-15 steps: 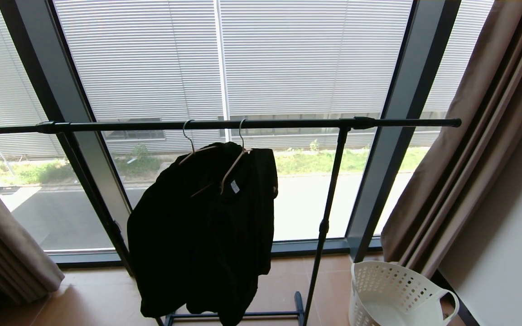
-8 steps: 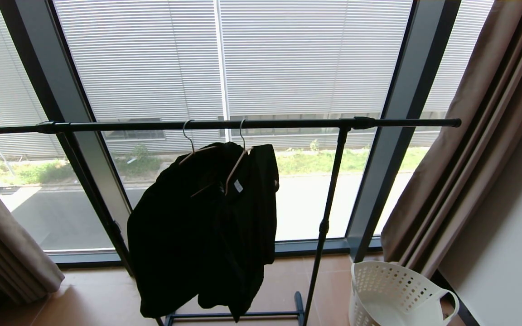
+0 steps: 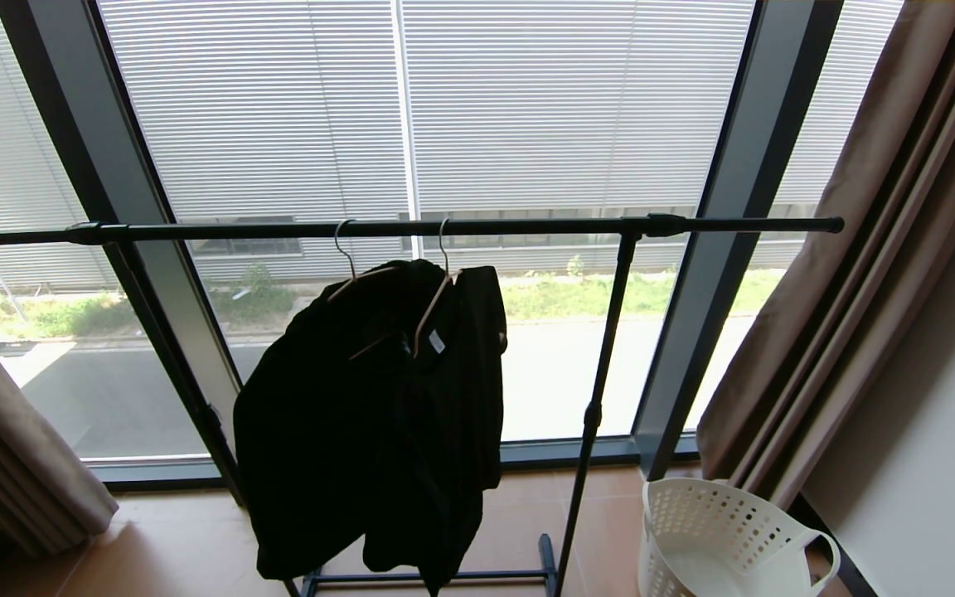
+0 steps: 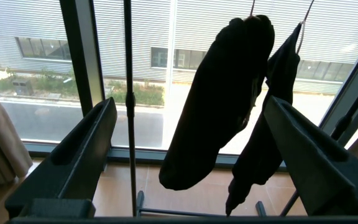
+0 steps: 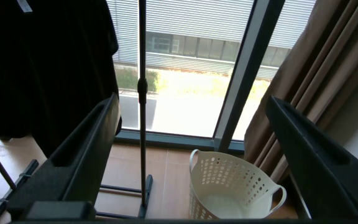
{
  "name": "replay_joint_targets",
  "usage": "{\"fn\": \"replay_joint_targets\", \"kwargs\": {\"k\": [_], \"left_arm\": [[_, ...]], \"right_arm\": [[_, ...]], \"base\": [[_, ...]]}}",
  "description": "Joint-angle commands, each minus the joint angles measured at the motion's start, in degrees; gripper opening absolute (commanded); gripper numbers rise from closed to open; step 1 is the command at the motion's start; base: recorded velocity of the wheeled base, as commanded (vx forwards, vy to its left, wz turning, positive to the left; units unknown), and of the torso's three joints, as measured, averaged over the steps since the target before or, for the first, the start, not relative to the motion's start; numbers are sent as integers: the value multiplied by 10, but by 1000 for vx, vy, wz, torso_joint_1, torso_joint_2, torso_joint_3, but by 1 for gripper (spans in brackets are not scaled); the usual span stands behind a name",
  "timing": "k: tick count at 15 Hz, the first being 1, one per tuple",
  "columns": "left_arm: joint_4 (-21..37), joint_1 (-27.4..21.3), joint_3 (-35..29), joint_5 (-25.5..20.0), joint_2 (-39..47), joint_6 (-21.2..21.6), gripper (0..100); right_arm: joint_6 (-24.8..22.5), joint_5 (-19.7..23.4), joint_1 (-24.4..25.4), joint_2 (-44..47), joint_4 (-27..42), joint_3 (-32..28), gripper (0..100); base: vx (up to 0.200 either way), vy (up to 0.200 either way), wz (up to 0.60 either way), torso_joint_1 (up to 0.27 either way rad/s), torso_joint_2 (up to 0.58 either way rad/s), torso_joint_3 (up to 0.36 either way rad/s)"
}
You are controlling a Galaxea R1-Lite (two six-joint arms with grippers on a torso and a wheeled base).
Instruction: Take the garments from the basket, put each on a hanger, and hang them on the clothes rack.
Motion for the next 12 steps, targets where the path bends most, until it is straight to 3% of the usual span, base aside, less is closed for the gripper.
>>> {"fn": "replay_joint_targets", "kwargs": {"k": [1,12], "left_arm": [[0,0,0,0,2,0,100],[0,0,0,0,2,0,100]], "right_arm": [[0,0,0,1,0,0,100],[3,-2,0,1,0,0,100]], "base": [[0,0,0,0,0,0],[0,0,0,0,0,0]]}}
